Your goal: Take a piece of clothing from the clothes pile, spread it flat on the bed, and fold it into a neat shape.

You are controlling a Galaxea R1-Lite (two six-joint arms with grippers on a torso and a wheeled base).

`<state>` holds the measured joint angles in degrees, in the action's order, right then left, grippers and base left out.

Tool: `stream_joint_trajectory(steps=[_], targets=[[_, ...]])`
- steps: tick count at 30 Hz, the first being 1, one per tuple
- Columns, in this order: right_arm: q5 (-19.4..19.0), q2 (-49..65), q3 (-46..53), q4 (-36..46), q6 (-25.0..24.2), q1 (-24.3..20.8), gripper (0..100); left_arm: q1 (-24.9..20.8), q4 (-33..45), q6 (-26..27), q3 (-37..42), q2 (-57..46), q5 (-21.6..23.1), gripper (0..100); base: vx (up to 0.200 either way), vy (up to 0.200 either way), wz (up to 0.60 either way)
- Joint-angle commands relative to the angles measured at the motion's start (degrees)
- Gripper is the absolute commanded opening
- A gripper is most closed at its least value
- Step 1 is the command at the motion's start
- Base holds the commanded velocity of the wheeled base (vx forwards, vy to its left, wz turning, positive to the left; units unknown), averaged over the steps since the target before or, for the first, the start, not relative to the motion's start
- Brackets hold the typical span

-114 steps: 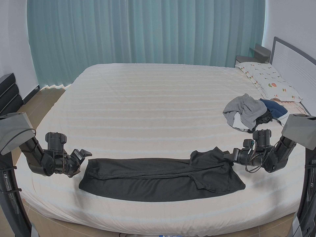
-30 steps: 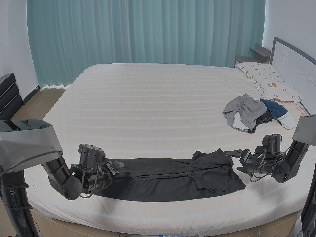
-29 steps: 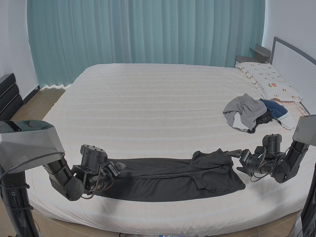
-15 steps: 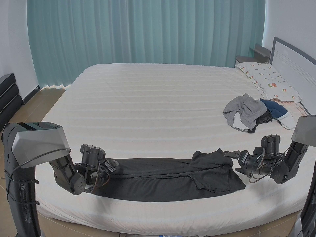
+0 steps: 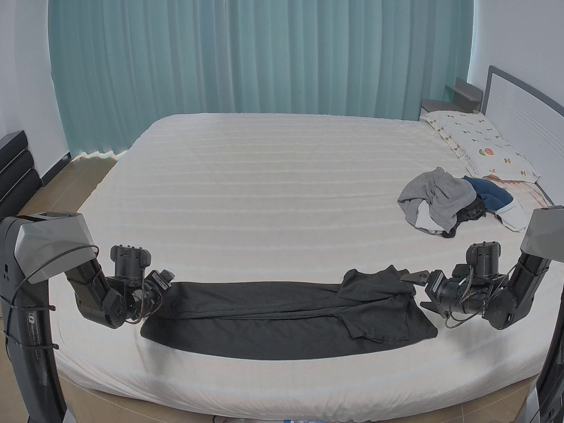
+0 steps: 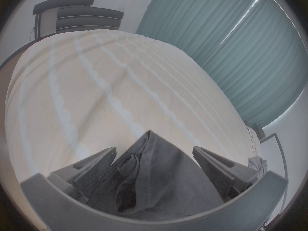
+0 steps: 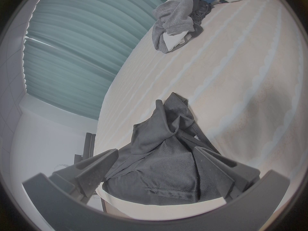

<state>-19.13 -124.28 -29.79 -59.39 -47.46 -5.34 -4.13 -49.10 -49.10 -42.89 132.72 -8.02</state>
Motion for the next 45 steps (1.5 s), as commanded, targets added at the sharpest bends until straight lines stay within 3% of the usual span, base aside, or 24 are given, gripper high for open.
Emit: stream_joint_trajectory(steps=[1,5,12,21,29,36,40,42,45], targets=[[0.0,-0.1,0.1,0.0,0.0,-0.1,100,1.0,-0.1,-0.2,-0.9,0.4,0.0,100,0.0,0.0,0.0],[0.0,-0.1,0.4,0.0,0.0,-0.1,100,2.1,-0.1,-0.6,-0.8,-0.5,1.2,100,0.0,0.0,0.0],[0.0,0.1,0.4,0.0,0.0,0.0,100,4.6,0.8,-0.2,2.2,-4.4,10.3,100,0.0,0.0,0.0],[0.1,0.4,0.7,-0.1,0.1,-0.7,100,6.6,0.8,-0.2,4.0,-5.4,18.6,100,0.0,0.0,0.0],[0.3,0.0,-0.4,-0.1,0.2,-1.0,100,6.9,0.8,-0.3,4.5,-5.5,19.4,100,0.0,0.0,0.0],[5.8,0.0,-7.0,1.5,1.6,-2.8,100,6.9,0.7,-0.3,4.9,-5.0,19.4,100,0.0,0.0,0.0],[6.0,-1.3,-11.9,7.2,5.4,-4.1,100,6.8,0.3,-0.2,5.3,-4.9,19.4,100,0.0,0.0,0.0],[7.6,-4.1,-15.6,10.3,9.1,-4.2,100,6.8,0.4,-0.2,5.4,-4.9,19.4,100,0.0,0.0,0.0],[9.7,-7.3,-17.6,10.8,10.7,-4.2,100,6.8,0.5,-0.2,5.4,-4.9,19.4,100,0.0,0.0,0.0]])
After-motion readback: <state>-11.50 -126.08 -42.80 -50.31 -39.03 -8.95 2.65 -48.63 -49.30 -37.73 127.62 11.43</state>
